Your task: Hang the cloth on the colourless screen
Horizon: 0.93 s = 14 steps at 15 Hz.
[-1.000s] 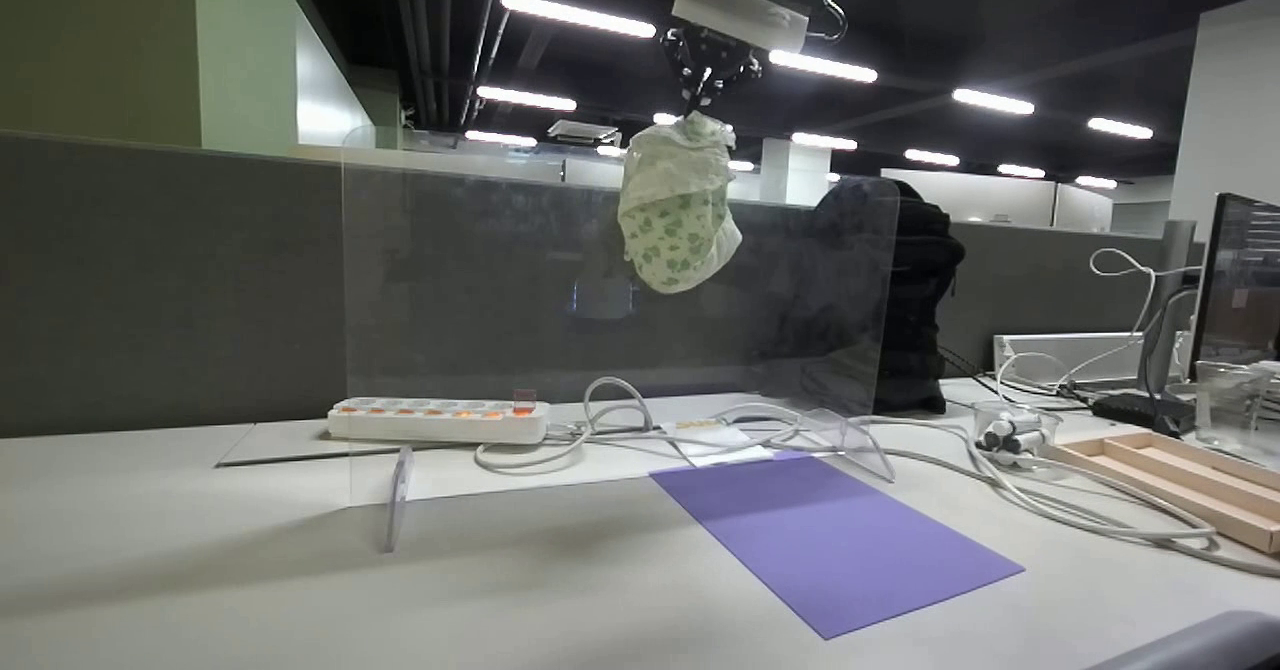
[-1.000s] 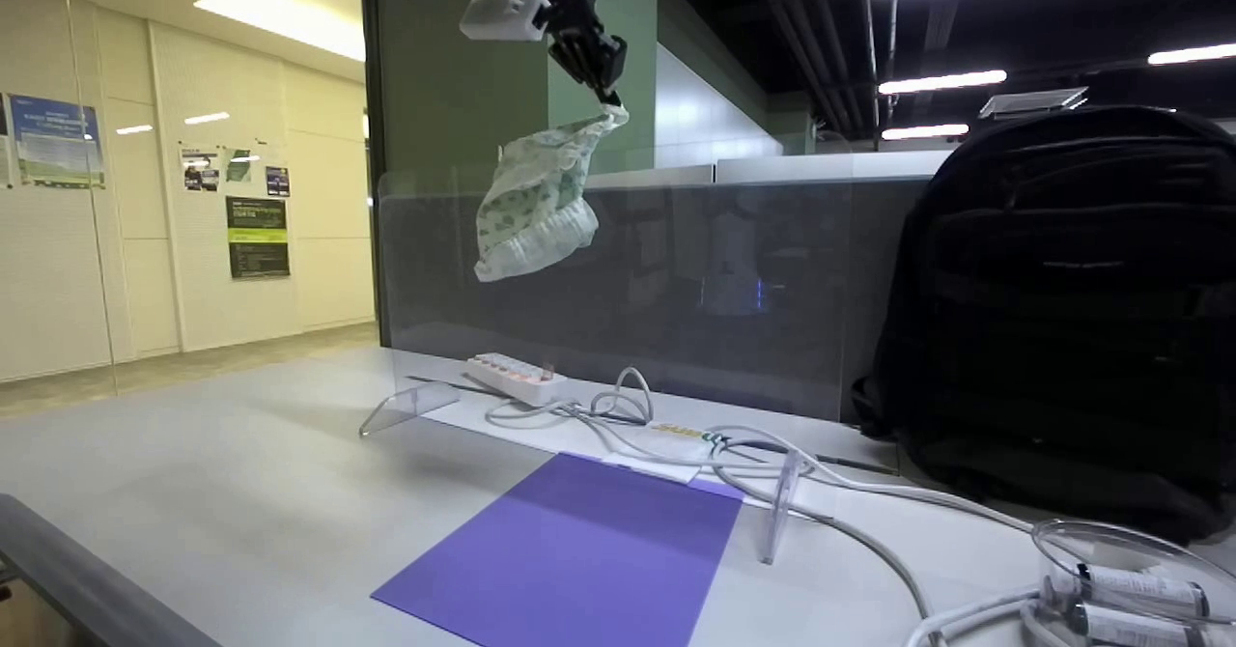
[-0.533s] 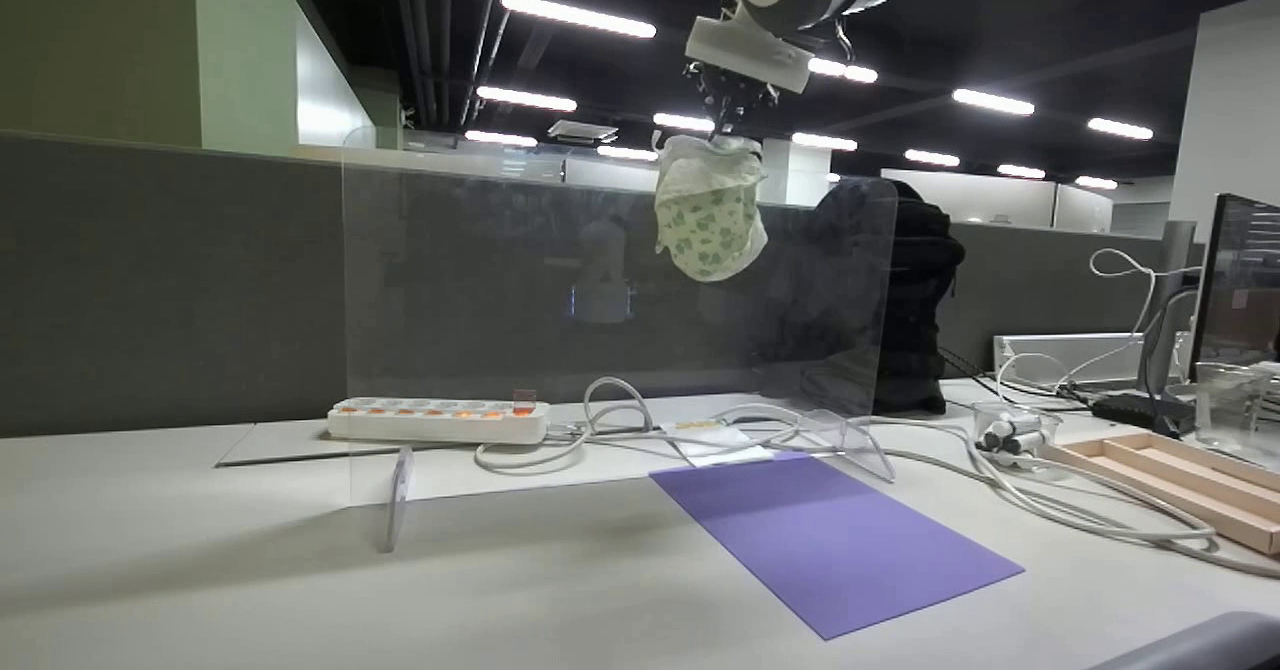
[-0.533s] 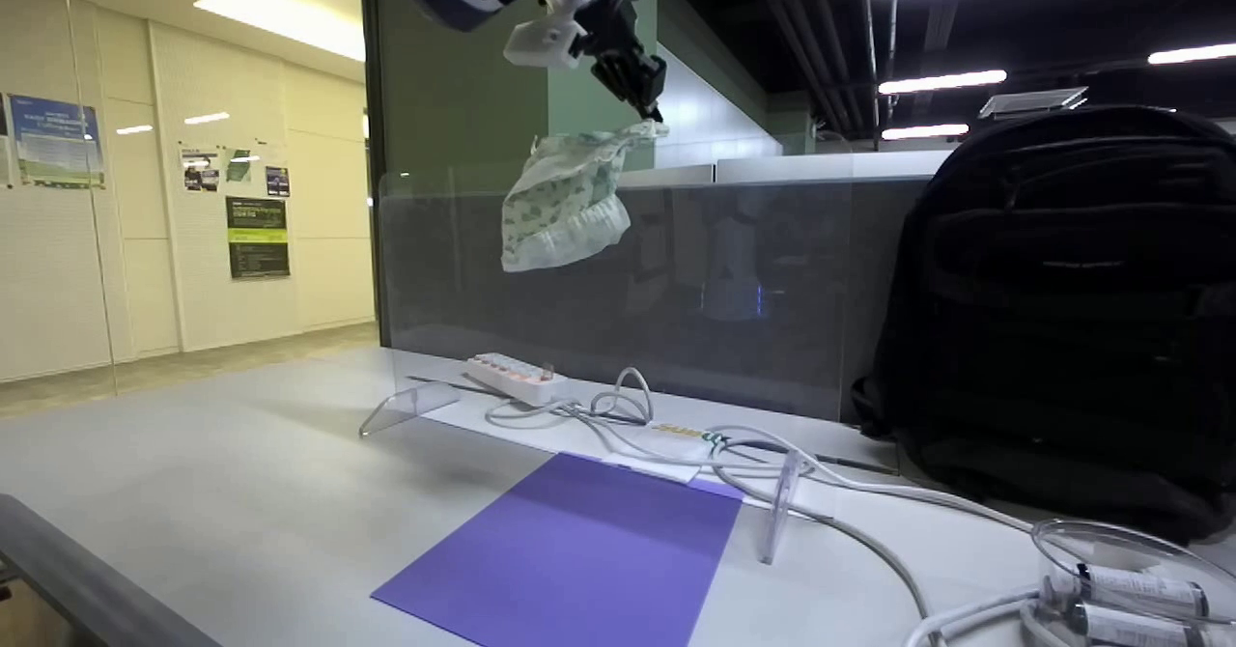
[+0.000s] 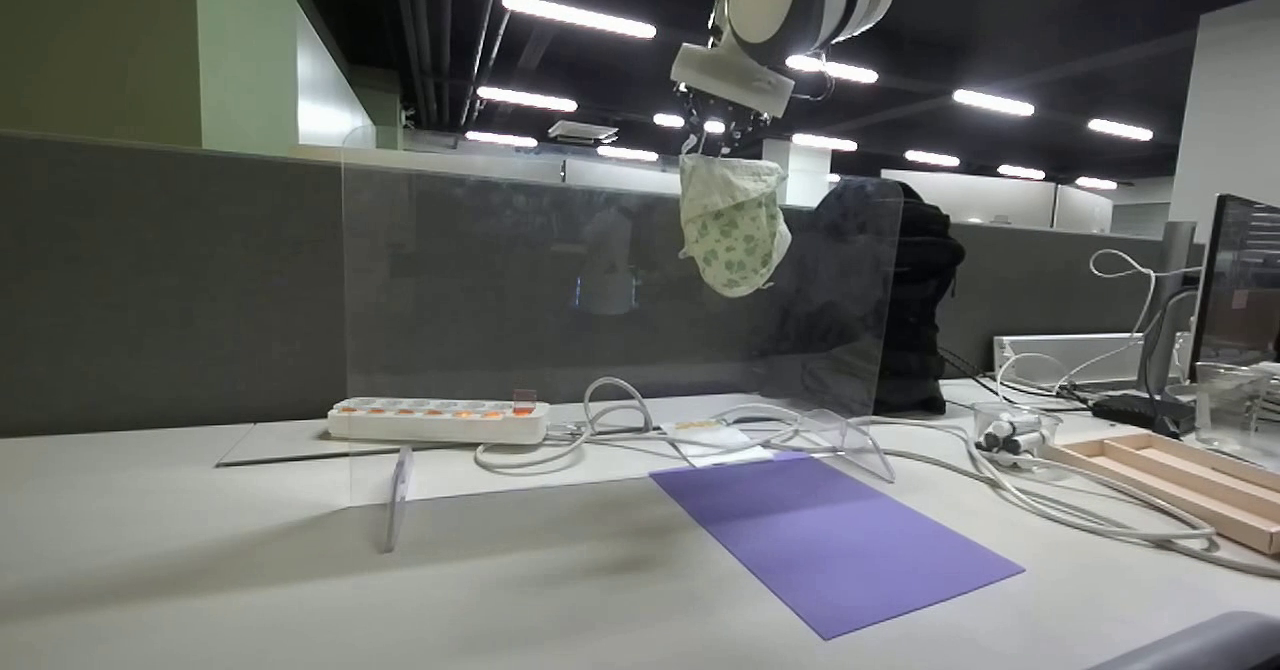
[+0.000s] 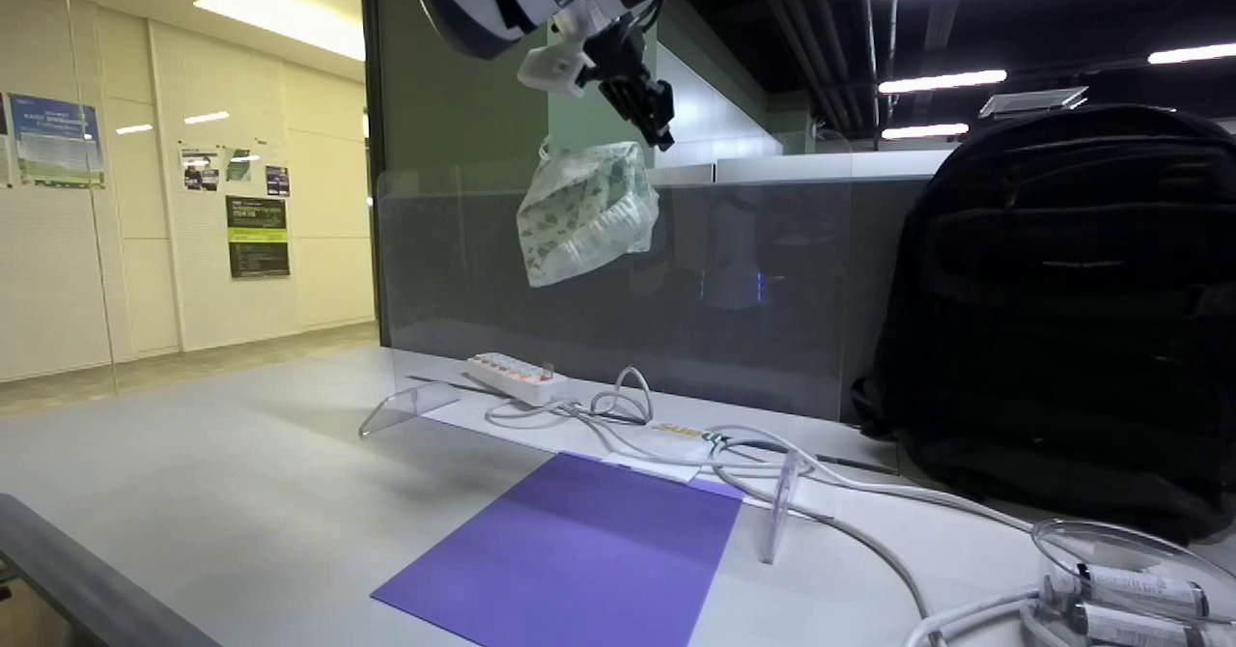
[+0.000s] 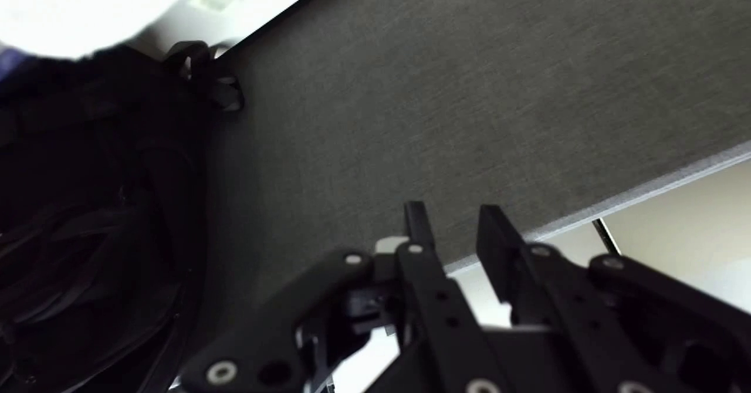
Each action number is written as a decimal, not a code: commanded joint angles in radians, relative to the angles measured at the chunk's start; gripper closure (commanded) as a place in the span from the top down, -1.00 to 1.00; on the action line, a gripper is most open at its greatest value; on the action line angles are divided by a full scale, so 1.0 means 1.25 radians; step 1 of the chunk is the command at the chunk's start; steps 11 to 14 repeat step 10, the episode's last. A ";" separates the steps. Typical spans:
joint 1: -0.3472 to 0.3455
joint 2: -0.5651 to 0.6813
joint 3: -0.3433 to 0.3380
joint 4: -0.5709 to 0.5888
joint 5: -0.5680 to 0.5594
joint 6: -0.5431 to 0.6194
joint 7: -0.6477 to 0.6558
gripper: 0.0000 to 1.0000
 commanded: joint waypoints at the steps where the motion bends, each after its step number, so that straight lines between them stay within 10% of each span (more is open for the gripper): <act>1: 0.022 0.007 -0.008 0.033 -0.018 -0.014 0.050 0.20; 7: 0.058 -0.027 -0.031 0.040 -0.098 -0.012 0.095 0.97; 14: 0.071 -0.054 -0.038 0.037 -0.171 -0.001 0.128 1.00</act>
